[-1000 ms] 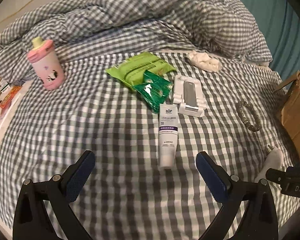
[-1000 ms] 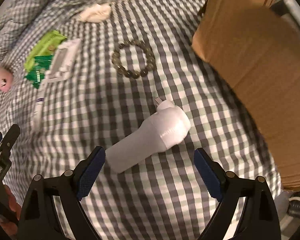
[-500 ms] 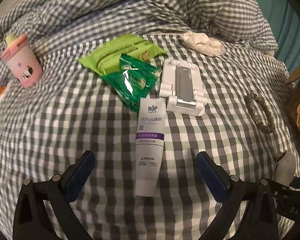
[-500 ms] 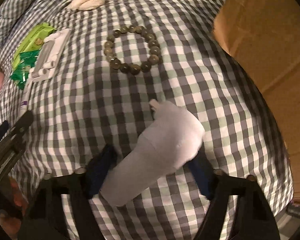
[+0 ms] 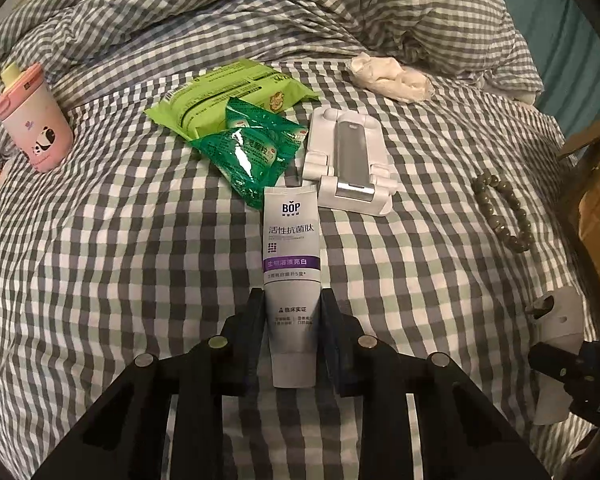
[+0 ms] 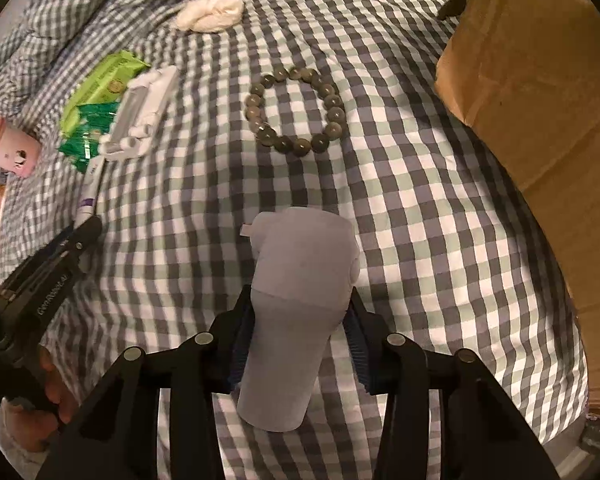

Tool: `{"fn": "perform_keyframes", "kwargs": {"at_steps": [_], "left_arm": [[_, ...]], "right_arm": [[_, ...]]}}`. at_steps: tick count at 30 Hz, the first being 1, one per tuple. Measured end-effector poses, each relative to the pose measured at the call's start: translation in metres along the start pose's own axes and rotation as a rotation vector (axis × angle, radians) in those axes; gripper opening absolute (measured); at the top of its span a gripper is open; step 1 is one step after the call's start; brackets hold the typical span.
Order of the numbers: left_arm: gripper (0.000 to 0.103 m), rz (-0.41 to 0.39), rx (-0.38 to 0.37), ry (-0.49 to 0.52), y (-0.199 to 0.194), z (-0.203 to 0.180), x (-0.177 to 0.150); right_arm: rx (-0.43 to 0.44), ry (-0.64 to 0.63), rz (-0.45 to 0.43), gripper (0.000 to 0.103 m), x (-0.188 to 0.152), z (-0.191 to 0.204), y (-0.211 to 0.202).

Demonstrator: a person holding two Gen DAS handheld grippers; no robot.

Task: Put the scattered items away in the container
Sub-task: 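Grasp the white cup-shaped item with the right gripper while the left gripper grasps the white tube, then carry the tube and cup-shaped item to the box and release them inside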

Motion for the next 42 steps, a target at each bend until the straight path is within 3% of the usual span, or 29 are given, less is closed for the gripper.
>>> {"fn": "perform_keyframes", "kwargs": {"at_steps": [7,11,19,28,37,42], "left_arm": [[0.027,-0.057,0.033,0.005,-0.04,0.001,0.004],[0.027,-0.113,0.005,0.015,-0.075,-0.003,0.012],[0.027,-0.187,-0.048,0.076,-0.129,-0.039,0.016],[0.027,-0.232,-0.188,0.201,-0.178,-0.141,0.009],[0.027,-0.216,-0.236,0.326,-0.179,-0.243,0.004],[0.027,-0.14,-0.274,0.399,-0.153,-0.292,-0.009]], "right_arm": [[0.026,-0.024,-0.072,0.042,0.002,0.01,-0.033],[0.028,-0.024,-0.095,0.042,0.014,0.016,-0.039],[0.031,-0.022,-0.188,0.042,0.003,0.003,-0.09],[-0.002,0.017,-0.326,0.042,-0.018,-0.064,-0.178],[0.037,0.075,-0.317,0.042,0.004,-0.133,-0.178],[0.027,0.168,-0.299,0.042,-0.006,-0.186,-0.165]]}}
Point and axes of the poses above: each gripper's, at about its wrist camera, not at the fingertips, and y roughly the way its jaws point, z to its left, x to its top, the point moved 3 cm from there along y, roughly the way its jaws point, and after that the axes turned 14 degrees about -y, right-handed, at the moved point
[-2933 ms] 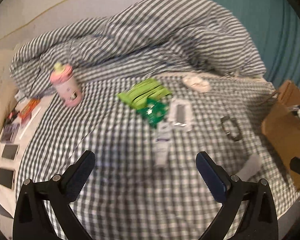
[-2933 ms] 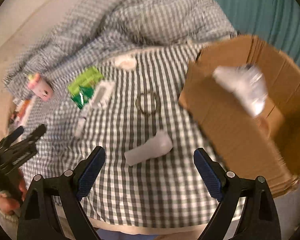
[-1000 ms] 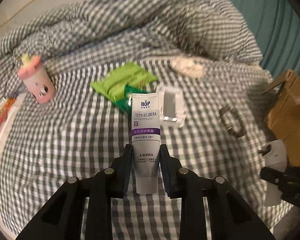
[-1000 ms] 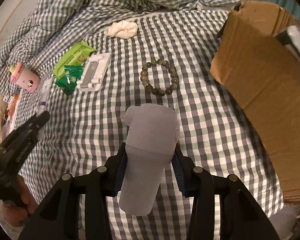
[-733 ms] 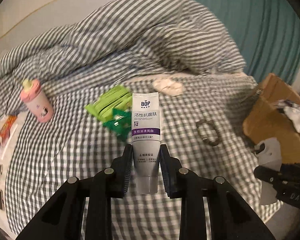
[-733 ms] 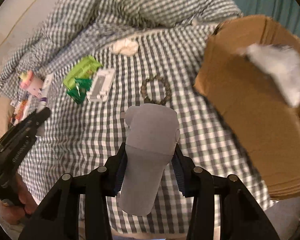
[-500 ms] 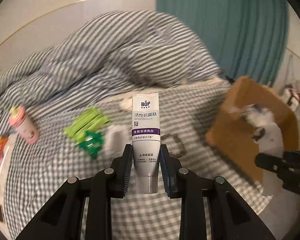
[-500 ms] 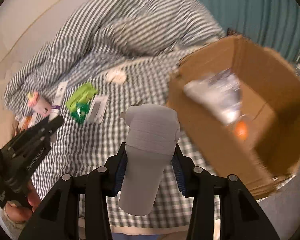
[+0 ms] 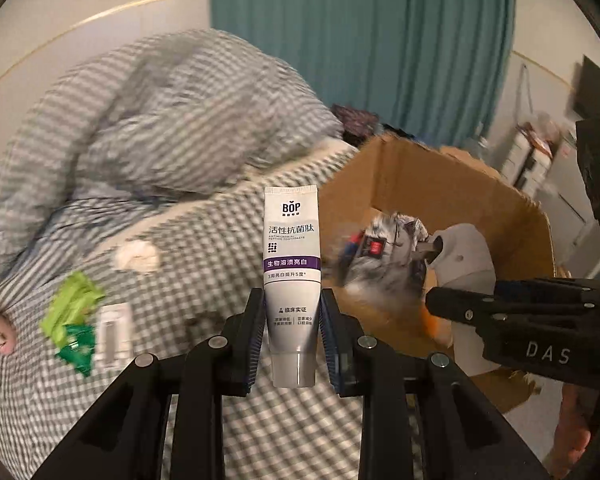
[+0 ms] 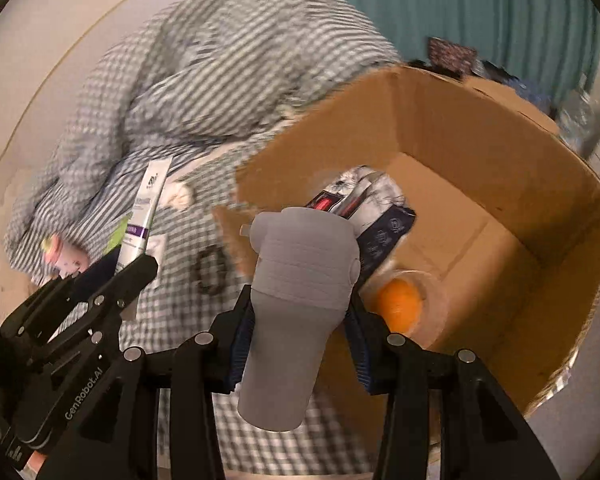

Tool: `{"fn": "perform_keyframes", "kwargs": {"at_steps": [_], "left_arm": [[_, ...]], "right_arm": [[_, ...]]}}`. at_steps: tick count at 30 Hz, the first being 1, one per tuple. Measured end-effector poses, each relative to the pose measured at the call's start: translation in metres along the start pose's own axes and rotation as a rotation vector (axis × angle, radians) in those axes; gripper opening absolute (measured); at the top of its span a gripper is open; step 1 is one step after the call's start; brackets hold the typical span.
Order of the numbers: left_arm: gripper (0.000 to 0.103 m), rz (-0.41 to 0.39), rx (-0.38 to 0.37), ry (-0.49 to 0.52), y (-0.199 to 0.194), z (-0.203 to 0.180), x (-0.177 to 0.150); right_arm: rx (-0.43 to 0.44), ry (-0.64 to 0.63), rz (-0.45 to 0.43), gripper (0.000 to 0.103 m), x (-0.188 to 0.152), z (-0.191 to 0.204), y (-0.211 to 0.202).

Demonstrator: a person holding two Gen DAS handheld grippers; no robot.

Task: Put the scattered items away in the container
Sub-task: 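Carry the tube and cup-shaped item to the box and release them inside, then withdraw both grippers from the box back over the bed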

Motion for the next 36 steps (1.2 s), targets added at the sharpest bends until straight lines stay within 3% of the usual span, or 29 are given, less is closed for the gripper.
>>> {"fn": "perform_keyframes", "kwargs": {"at_steps": [9,10,13,14,20,28,36], "left_arm": [[0.03,0.063,-0.038,0.075,0.051,-0.066,-0.004],[0.034,0.061,-0.023,0.082,0.053,-0.069,-0.005],[0.091,0.042,0.058,0.092,0.056,-0.068,-0.003],[0.094,0.018,0.087,0.094,0.054,-0.065,-0.001],[0.094,-0.03,0.115,0.041,0.032,-0.038,0.004],[0.095,-0.035,0.185,-0.081,-0.008,0.034,-0.005],[0.099,-0.06,0.291,-0.204,-0.064,0.124,-0.027]], "right_arm": [[-0.089,0.125,0.006,0.043,-0.012,-0.071,-0.001],[-0.092,0.126,0.004,0.043,-0.013,-0.074,-0.001],[-0.078,0.115,-0.01,0.058,-0.013,-0.072,-0.005],[-0.081,0.108,-0.016,0.06,-0.012,-0.069,-0.006],[-0.114,0.086,-0.021,0.066,-0.014,-0.055,-0.012],[-0.099,0.054,-0.048,0.066,-0.02,-0.022,-0.031],[-0.044,-0.043,-0.063,0.066,-0.018,0.059,-0.039]]}}
Point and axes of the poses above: each gripper's, at about its wrist camera, not at the fingertips, and y roughly the way its jaws point, z to its left, x to its top, the point moved 3 cm from there along y, roughly the way its jaws point, and after that the axes turned 14 degrees about -y, right-handed, at the moved point
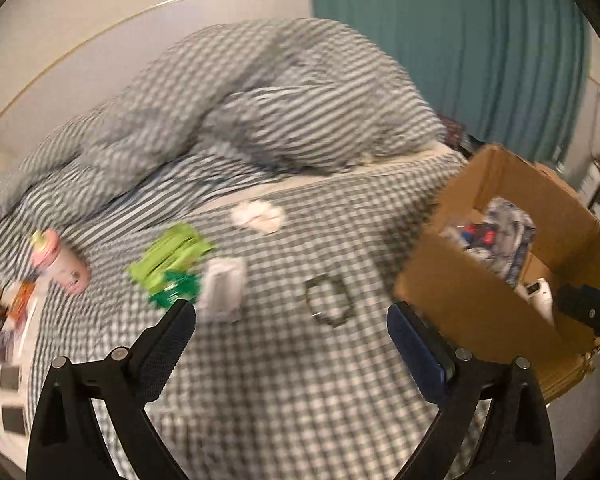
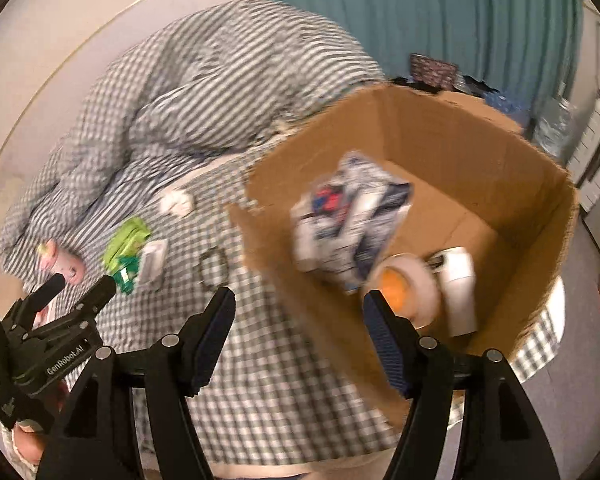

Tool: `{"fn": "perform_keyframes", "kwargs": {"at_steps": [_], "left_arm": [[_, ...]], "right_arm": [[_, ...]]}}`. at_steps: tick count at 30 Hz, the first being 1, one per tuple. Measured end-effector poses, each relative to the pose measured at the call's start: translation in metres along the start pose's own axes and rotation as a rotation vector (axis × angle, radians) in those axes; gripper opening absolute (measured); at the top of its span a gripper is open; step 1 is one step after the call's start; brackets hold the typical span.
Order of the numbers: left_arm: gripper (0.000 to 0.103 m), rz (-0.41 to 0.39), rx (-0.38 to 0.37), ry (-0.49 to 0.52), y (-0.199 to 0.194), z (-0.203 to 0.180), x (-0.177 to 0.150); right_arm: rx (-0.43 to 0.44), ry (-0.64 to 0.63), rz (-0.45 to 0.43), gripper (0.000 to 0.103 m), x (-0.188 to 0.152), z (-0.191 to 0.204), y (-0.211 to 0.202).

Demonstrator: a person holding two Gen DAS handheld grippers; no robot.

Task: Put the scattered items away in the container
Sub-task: 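Withdraw both grippers from the box back over the bed, then grasp the green snack packet with the left gripper while the right gripper grasps the bead bracelet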

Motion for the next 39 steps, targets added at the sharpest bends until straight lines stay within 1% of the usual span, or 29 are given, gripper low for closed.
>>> {"fn": "perform_keyframes", "kwargs": {"at_steps": [4,6,7,9,12,16,20,29,33,39], "left_arm": [[0.1,-0.017,0.047,-0.059,-0.016,0.056,-0.001],[0.101,-0.019,0.057,-0.08,-0.021,0.08,-0.003],[0.103,-0.019,0.067,-0.092,-0.023,0.093,-0.005],[0.103,-0.019,0.093,-0.12,-0.026,0.119,-0.008],[0.103,-0.013,0.143,-0.168,-0.024,0.147,-0.011],[0.103,0.009,0.141,-0.232,-0.021,0.181,-0.018],[0.103,0.03,0.142,-0.267,-0.014,0.2,-0.026],[0.103,0.039,0.13,-0.3,0.005,0.22,-0.033],[0.103,0.034,0.116,-0.29,0.018,0.22,-0.03],[0.103,0.052,0.105,-0.256,0.058,0.214,-0.024]], "right_arm": [[0.023,-0.054,0.014,0.066,-0.001,0.047,0.005],[0.034,-0.083,0.015,0.066,0.0,0.068,0.006],[0.039,-0.097,0.012,0.066,0.0,0.078,0.006],[0.046,-0.12,0.001,0.066,0.0,0.096,0.004],[0.051,-0.147,-0.002,0.067,0.0,0.117,0.003],[0.051,-0.167,-0.005,0.07,0.0,0.135,0.003],[0.042,-0.177,0.006,0.071,0.0,0.143,0.008],[0.046,-0.195,0.062,0.071,-0.003,0.156,0.039],[0.053,-0.209,0.081,0.071,-0.001,0.161,0.057],[0.064,-0.22,0.122,0.071,0.004,0.164,0.092]]}}
Point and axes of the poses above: each gripper's, at about its wrist camera, not at the fingertips, and y roughly the way its jaws point, z to its left, x to its top, the point moved 3 cm from there along y, roughly the way its jaws point, and after that the axes turned 14 degrees about -y, right-handed, at the moved point
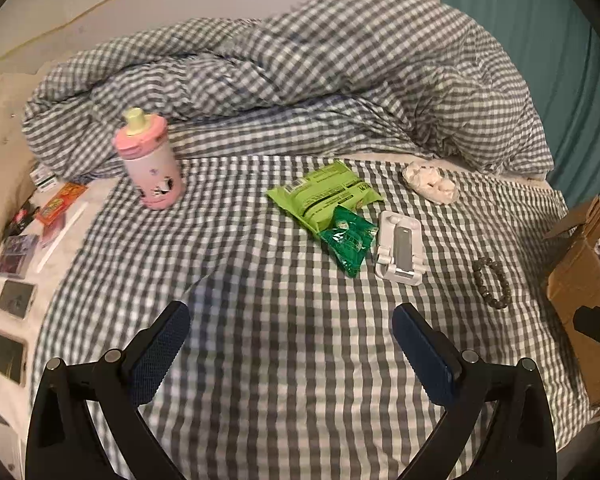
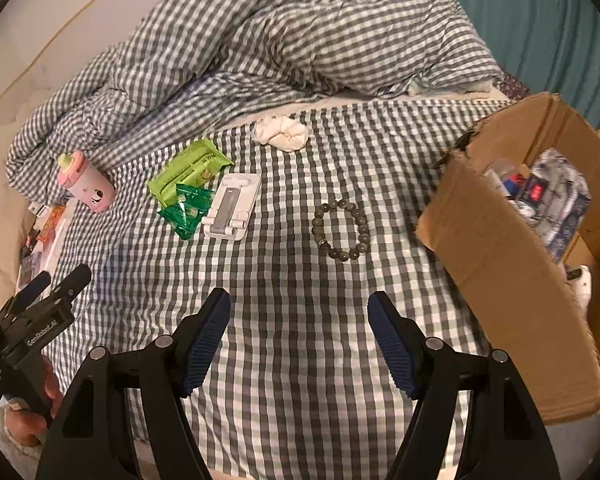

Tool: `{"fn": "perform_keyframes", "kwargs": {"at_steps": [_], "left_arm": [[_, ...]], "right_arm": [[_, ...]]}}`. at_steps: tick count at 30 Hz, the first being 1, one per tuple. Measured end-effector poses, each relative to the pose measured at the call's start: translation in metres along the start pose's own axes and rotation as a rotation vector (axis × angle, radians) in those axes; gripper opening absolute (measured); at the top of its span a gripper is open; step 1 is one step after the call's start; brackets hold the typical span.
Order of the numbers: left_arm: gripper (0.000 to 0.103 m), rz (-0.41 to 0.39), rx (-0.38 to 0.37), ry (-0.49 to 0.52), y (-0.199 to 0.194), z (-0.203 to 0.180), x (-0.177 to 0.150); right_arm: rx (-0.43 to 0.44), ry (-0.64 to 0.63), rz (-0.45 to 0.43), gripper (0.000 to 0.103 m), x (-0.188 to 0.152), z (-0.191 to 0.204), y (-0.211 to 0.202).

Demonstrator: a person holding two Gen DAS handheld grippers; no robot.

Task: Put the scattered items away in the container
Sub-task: 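Grasp the green snack packet with the left gripper while the right gripper grasps the bead bracelet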

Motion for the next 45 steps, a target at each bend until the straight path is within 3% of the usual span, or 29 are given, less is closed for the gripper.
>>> {"fn": "perform_keyframes", "kwargs": {"at_steps": [16,25,27,28,29,30,34,41,45], "left_arm": [[0.103,0.092,-0.001,0.057,0.152,-0.048,0.011],[0.102,0.14,-0.015,0.029,0.192,-0.044,0.007],[0.083,0.134,-0.025,0.039,0.191,-0.046,0.008],[0.052,0.133,-0.032,0.05,0.189,-0.047,0.008],[0.027,0.129,-0.032,0.067,0.186,-0.049,0.009],[0.02,0.132,-0.034,0.08,0.183,-0.051,0.009],[0.014,0.126,-0.052,0.093,0.168,-0.054,0.008],[0.014,0.089,-0.066,0.09,0.134,-0.052,0.01],[0.014,0.08,-0.052,0.098,0.122,-0.048,0.013]], "right_arm": [[-0.031,0.02,0.135,0.071,0.021,-0.029,0.095],[-0.006,0.01,0.168,0.071,0.024,-0.033,0.126],[-0.004,0.014,0.175,0.071,0.023,-0.034,0.13],[-0.003,0.016,0.178,0.071,0.023,-0.035,0.132],[-0.003,0.019,0.179,0.071,0.022,-0.035,0.133],[-0.004,0.021,0.179,0.071,0.022,-0.035,0.133],[-0.007,0.02,0.18,0.071,0.023,-0.035,0.135],[-0.048,-0.007,0.187,0.071,0.034,-0.038,0.155],[-0.08,-0.022,0.235,0.073,0.037,-0.04,0.177]]}}
Point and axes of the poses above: each gripper's, at about its wrist camera, not at the fingertips, and y roughly the way its jaws point, z to its left, x to its top, the point moved 3 cm from there along y, roughly the way its jaws point, and after that the axes turned 14 degrees about -y, right-handed, at the moved point
